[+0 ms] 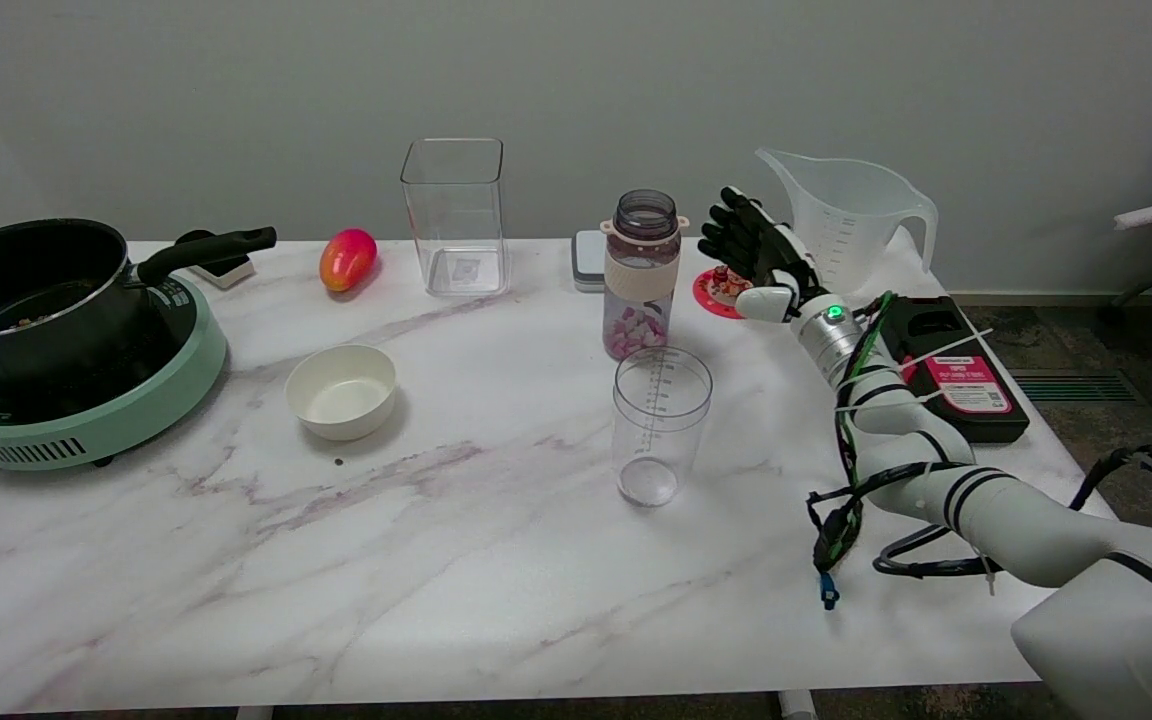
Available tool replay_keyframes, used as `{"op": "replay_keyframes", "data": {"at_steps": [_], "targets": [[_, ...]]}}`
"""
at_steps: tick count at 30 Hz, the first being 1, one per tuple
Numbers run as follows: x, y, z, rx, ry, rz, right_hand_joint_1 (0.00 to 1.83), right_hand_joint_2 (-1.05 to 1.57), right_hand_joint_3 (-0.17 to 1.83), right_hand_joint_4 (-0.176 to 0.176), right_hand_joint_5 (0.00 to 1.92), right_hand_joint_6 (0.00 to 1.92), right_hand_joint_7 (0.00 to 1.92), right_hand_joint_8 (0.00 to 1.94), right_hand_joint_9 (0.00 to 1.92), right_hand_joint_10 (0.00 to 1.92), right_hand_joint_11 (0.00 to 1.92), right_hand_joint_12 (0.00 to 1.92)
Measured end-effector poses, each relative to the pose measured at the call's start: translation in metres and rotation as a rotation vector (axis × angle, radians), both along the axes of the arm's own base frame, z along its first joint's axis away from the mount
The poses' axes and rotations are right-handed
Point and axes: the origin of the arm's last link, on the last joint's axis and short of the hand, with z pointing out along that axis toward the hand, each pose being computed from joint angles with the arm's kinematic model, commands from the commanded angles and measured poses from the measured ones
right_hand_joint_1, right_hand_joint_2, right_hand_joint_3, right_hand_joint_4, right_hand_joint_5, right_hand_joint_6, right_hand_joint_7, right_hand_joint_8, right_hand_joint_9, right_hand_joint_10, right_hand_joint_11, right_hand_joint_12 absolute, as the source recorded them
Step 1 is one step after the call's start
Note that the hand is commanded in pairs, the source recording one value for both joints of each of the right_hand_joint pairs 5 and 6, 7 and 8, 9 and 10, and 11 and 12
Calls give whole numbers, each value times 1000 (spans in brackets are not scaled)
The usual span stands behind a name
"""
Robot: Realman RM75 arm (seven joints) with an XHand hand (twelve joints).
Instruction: Pick up the bottle.
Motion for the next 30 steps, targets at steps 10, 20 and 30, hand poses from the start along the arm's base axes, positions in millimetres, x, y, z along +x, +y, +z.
{"op": "replay_keyframes", "data": {"at_steps": [10, 20, 30], "targets": [[0, -13, -21, 30, -3, -6, 1223, -1047, 1187, 0, 56, 56, 272, 272, 320, 320, 397, 397], [-1, -21, -38, 52, -8, -10, 1243, -1047, 1112, 0, 55, 55, 306, 306, 340, 340, 418, 418], [-4, -24, -47, 62, -14, -19, 1261, -1047, 1104, 0, 67, 67, 323, 323, 348, 348, 428, 428]]}}
